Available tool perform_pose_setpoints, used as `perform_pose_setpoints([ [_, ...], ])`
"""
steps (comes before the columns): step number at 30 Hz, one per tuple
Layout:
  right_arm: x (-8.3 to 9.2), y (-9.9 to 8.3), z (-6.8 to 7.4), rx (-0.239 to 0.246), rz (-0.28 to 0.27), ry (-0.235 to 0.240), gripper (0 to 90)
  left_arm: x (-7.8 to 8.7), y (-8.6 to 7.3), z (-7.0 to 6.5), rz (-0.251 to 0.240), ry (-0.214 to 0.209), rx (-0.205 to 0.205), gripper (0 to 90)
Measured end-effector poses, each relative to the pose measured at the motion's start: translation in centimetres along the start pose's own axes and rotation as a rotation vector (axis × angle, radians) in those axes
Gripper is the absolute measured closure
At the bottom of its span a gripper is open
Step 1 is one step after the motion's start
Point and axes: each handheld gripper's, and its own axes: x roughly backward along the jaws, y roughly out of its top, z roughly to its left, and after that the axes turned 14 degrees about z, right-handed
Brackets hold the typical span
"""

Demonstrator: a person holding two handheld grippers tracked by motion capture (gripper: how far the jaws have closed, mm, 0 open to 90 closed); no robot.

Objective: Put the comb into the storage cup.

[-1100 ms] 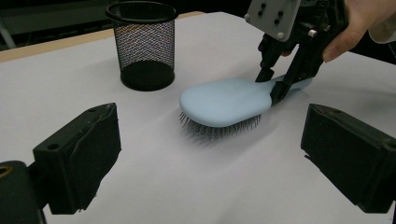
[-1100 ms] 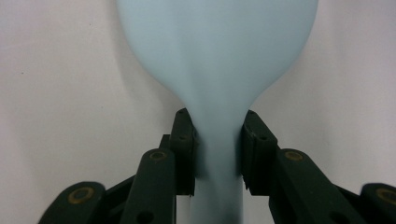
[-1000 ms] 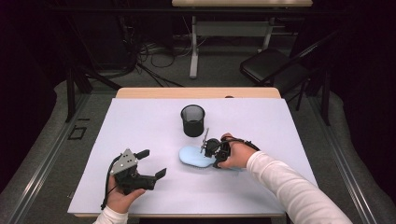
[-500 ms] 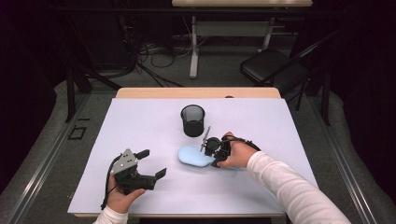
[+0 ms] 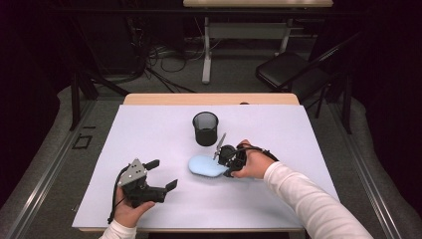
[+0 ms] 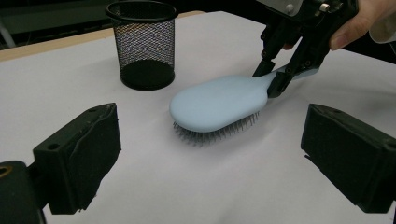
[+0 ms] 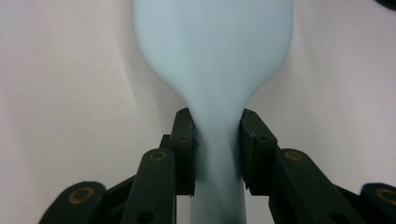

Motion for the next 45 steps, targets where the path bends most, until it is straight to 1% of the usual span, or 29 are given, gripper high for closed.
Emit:
perform_pose_setpoints([
  [2,0.1,0.0,0.0,-0.005,-0.019,0.003,69.9,0.0,0.0,0.0,-0.001,0.001,0.004,5.2],
  [4,0.3,-0.1,-0.1,-0.008,-0.023,0.001,69.9,0.0,0.0,0.0,-0.001,0.0,0.003,5.2],
  [6,0.3,-0.1,-0.1,-0.014,-0.038,0.005,69.9,0.0,0.0,0.0,-0.001,0.001,0.004,5.2],
  [7,0.4,-0.1,0.0,-0.026,-0.035,0.006,69.9,0.0,0.0,0.0,0.0,0.001,0.003,5.2],
  [9,0.3,-0.2,-0.1,-0.035,-0.058,0.02,69.9,0.0,0.0,0.0,-0.001,0.0,0.003,5.2],
  [11,0.2,-0.4,-0.1,-0.039,-0.061,0.017,69.9,0.0,0.0,0.0,0.0,-0.001,0.003,5.2],
  [14,0.1,-0.6,-0.1,-0.042,-0.082,0.014,70.0,0.0,0.0,0.0,-0.001,-0.001,0.003,5.2],
  [17,0.1,-0.8,-0.1,-0.045,-0.087,-0.001,70.0,0.0,0.0,0.0,0.004,0.002,0.002,5.2],
  [19,0.1,-0.8,-0.1,-0.038,-0.098,-0.009,70.0,0.0,0.0,0.0,0.005,0.001,0.002,5.2],
  [20,0.1,-0.9,-0.1,-0.045,-0.096,-0.011,70.0,0.0,0.0,0.0,0.003,0.002,0.002,5.2],
  [21,0.1,-0.9,0.0,-0.053,-0.108,-0.004,70.0,0.0,0.0,0.0,0.002,0.002,0.003,5.2],
  [23,0.2,-1.1,-0.1,-0.047,-0.114,-0.01,70.0,0.0,0.0,0.0,0.0,0.0,0.003,5.2],
  [24,0.2,-1.1,0.0,-0.059,-0.123,-0.005,70.0,0.0,0.0,0.0,0.0,0.0,0.003,5.2],
  [25,0.2,-1.2,-0.1,-0.062,-0.134,-0.001,70.0,0.0,0.0,0.0,0.0,0.0,0.003,5.2],
  [27,0.3,-1.3,-0.1,-0.065,-0.146,-0.008,70.0,0.0,0.0,0.0,0.003,0.0,0.002,5.2],
  [29,0.4,-1.4,-0.1,-0.078,-0.155,-0.001,69.9,-0.1,0.0,0.0,0.002,-0.001,0.006,5.2],
  [37,0.7,-1.9,-0.2,-0.108,-0.207,-0.015,70.0,-0.1,0.0,0.0,0.004,0.003,0.005,5.2],
  [39,0.8,-2.0,-0.1,-0.121,-0.21,-0.017,69.9,-0.1,0.0,0.0,0.002,0.001,0.008,5.2],
  [40,0.9,-2.1,-0.1,-0.118,-0.22,-0.022,69.9,-0.1,0.0,0.0,0.002,0.001,0.008,5.2],
  [45,1.0,-2.3,-0.1,-0.151,-0.232,-0.017,69.9,-0.1,0.0,0.0,0.002,0.002,0.012,5.2],
])
